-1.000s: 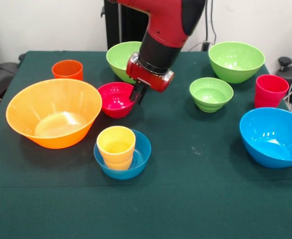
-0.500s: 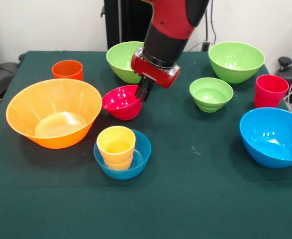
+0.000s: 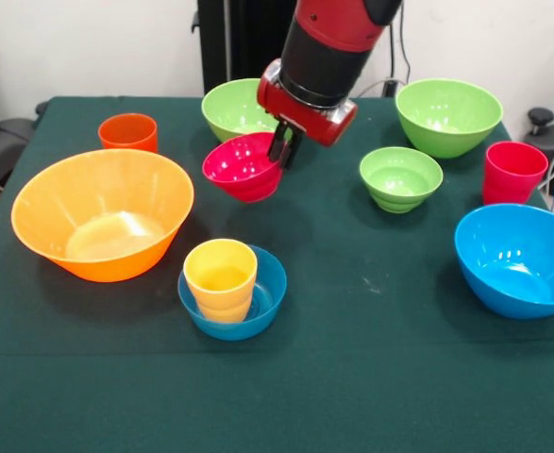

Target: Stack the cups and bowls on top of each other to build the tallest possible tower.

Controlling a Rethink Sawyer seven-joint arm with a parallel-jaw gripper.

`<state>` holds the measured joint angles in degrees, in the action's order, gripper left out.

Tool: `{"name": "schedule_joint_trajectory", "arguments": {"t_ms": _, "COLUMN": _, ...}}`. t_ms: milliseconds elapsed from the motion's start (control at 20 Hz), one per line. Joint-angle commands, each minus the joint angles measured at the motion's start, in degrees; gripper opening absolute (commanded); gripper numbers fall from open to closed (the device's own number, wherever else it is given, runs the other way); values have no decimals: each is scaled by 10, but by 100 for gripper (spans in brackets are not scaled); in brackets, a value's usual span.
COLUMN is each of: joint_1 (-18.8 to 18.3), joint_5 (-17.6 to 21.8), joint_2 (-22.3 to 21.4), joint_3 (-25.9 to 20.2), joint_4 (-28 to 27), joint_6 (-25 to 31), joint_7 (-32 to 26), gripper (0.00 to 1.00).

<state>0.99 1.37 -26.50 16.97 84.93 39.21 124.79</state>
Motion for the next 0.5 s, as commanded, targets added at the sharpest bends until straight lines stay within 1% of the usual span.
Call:
{"name": "schedule_joint_trajectory", "arguments": {"t_ms": 50, "joint_1": 11, "joint_5": -23, "joint_2": 13, "joint_3": -56, "joint_4": -131, "joint_6": 116, "joint_7": 45, "gripper": 0}}
{"name": "schedule_joint_trajectory", "arguments": {"t_ms": 150, "joint_1": 13, "joint_5": -20, "joint_2": 17, "joint_3": -50, "joint_4": -161, "joint_6": 139, "joint_7": 46, "gripper": 0}}
{"name": "schedule_joint_trajectory", "arguments": {"t_ms": 250, "joint_1": 12, "joint_5": -13, "joint_2": 29, "joint_3": -43, "joint_4": -196, "joint_6": 149, "joint_7": 45, "gripper": 0}}
{"name": "schedule_joint_trajectory", "arguments": {"t_ms": 350, "joint_1": 11, "joint_5": -5, "joint_2": 41, "joint_3": -39, "joint_4": -225, "joint_6": 144, "joint_7": 43, "gripper": 0}}
{"name": "schedule_joint_trajectory", "arguments": {"t_ms": 500, "joint_1": 3, "joint_5": -6, "joint_2": 58, "joint_3": -47, "joint_4": -257, "joint_6": 136, "joint_7": 38, "gripper": 0}}
